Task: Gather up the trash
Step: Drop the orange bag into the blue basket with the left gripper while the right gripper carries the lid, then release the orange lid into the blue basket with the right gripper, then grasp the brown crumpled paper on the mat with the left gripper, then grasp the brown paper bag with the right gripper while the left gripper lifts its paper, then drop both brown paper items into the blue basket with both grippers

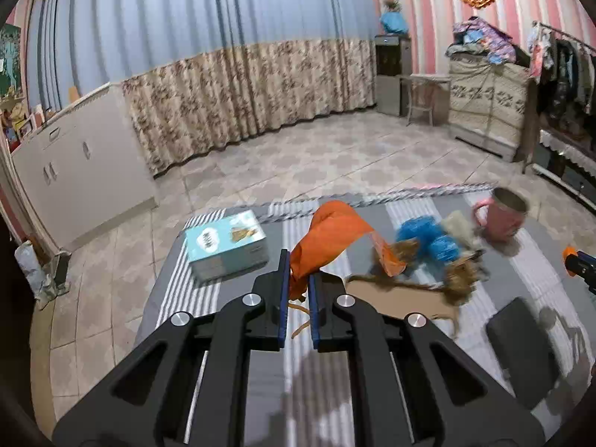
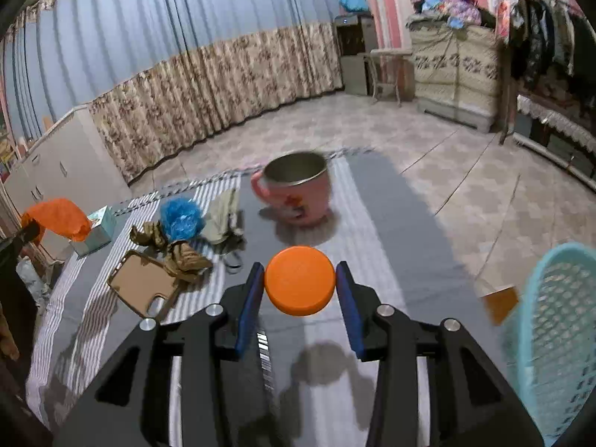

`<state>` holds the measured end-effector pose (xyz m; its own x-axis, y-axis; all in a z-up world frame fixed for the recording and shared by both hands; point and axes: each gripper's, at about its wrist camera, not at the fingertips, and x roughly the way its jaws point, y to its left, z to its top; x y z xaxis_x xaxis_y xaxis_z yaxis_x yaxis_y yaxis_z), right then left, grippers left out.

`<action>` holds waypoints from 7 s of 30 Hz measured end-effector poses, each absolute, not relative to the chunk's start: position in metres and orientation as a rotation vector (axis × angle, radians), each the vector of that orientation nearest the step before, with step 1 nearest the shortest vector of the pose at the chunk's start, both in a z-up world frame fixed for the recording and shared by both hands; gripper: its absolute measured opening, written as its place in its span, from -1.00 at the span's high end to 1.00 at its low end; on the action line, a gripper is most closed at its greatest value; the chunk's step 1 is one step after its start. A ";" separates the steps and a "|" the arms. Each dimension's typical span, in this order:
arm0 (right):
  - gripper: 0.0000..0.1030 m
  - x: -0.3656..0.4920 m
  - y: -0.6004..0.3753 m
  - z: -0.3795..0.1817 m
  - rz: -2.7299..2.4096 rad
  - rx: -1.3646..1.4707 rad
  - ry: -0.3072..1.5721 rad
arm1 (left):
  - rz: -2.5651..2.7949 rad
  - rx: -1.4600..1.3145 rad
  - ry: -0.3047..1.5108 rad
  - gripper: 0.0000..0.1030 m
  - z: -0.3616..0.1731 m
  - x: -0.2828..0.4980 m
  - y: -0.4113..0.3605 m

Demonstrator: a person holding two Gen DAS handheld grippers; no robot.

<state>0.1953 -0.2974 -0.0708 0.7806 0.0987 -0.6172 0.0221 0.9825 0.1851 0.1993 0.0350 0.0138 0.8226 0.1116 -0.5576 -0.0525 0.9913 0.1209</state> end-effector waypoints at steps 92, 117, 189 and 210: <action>-0.90 0.138 -0.410 -0.067 -0.254 0.092 0.590 | 0.007 0.031 0.625 -0.89 -0.058 0.217 -0.042; -0.90 0.164 -0.348 -0.076 -0.165 0.042 0.656 | -0.064 0.057 0.811 0.29 -0.105 0.328 -0.027; 0.08 0.076 -0.482 -0.035 -0.337 0.138 0.537 | -0.296 0.105 0.581 0.29 -0.022 0.162 -0.206; 0.08 0.051 -0.588 -0.063 -0.512 0.256 0.565 | -0.688 0.203 0.640 0.23 -0.073 0.131 -0.435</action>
